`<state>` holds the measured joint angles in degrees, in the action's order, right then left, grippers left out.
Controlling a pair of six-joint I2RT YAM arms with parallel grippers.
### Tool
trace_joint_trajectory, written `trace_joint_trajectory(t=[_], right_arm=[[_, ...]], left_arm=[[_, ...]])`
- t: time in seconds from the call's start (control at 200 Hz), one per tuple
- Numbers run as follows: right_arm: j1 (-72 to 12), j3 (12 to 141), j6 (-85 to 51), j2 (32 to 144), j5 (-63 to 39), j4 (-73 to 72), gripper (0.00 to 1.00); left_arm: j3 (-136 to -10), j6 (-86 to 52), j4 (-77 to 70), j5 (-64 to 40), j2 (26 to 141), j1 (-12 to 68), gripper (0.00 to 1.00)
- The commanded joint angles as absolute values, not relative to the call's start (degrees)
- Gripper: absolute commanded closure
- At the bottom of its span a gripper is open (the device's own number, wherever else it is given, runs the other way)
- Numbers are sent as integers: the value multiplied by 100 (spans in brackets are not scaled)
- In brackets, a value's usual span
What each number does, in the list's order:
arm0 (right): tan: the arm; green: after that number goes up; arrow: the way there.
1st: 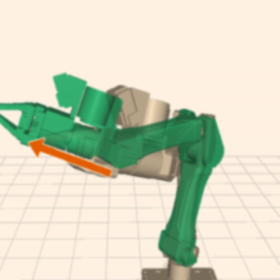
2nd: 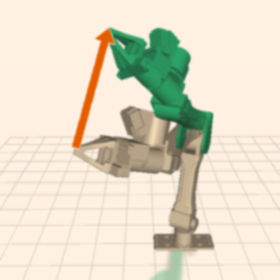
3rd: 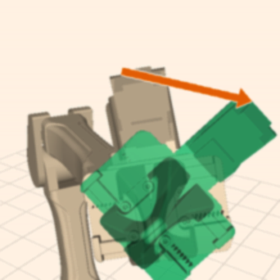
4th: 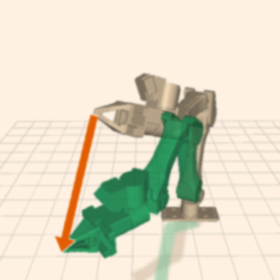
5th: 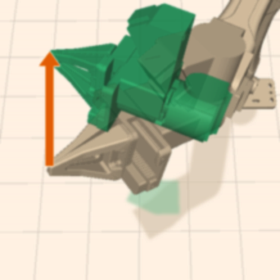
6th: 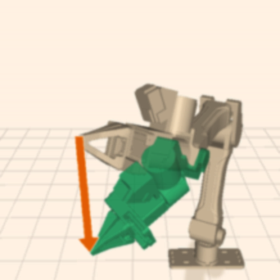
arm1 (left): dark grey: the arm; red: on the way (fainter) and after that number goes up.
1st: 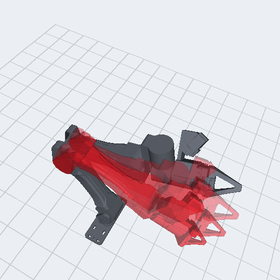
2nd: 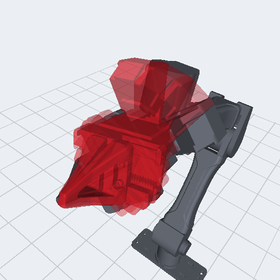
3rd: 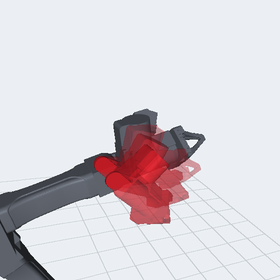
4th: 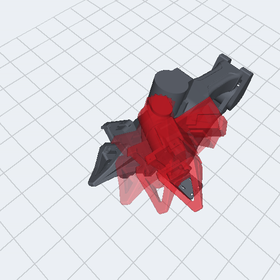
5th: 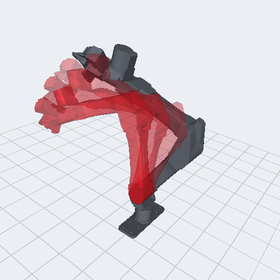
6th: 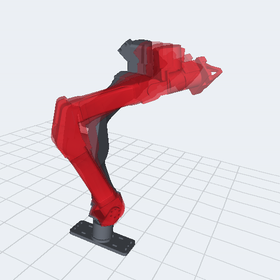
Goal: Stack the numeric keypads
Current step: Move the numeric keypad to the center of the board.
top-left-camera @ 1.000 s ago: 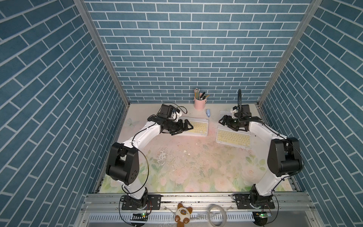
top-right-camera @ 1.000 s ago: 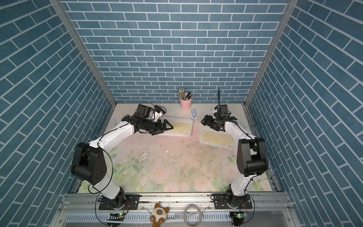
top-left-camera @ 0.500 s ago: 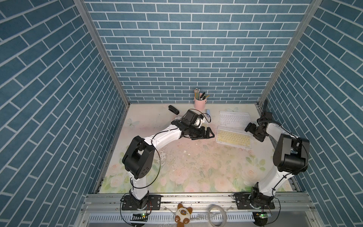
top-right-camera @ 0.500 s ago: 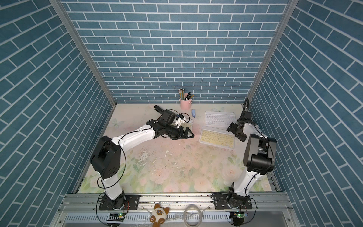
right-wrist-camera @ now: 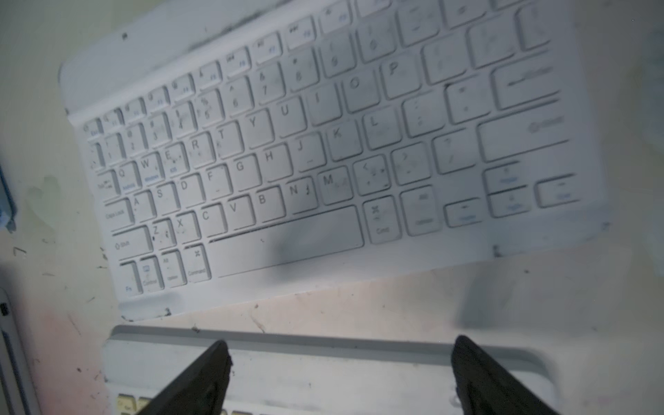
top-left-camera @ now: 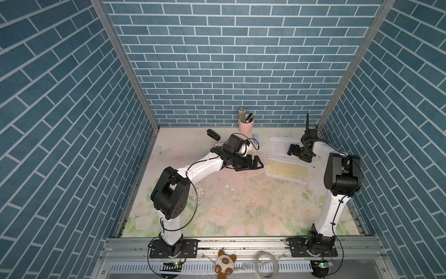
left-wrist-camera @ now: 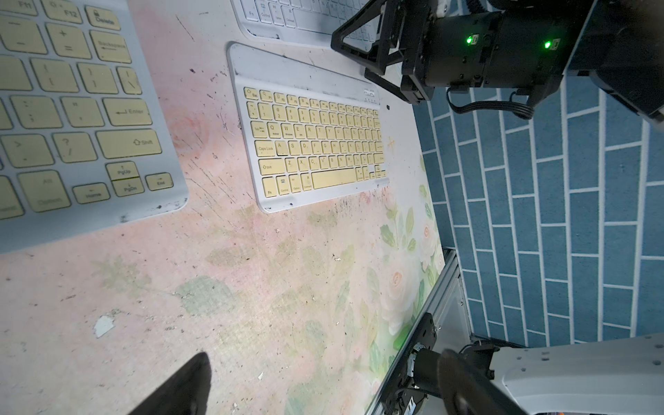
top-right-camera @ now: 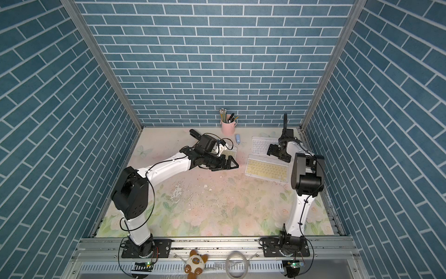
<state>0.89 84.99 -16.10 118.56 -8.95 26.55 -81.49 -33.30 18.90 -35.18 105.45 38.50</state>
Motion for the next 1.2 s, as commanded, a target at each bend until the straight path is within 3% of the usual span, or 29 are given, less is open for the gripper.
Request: trace_joint_trajectory(t=[0.0, 0.275, 0.605, 1.195], right_arm=[[-94, 8860, -1135, 12074, -878, 3015, 1], [-157, 9295, -1213, 12461, -936, 3625, 1], [-397, 8136, -1279, 11722, -1078, 3510, 2], [-1576, 6685, -1095, 10661, -630, 3264, 2]], left_arm=[[-8257, -3199, 2021, -3461, 10617, 3850, 0], [-8163, -3199, 2063, -3419, 10467, 3850, 0], [-8275, -3137, 2206, -3401, 10505, 3845, 0], [-7570, -3225, 2153, -3357, 9993, 3674, 0]])
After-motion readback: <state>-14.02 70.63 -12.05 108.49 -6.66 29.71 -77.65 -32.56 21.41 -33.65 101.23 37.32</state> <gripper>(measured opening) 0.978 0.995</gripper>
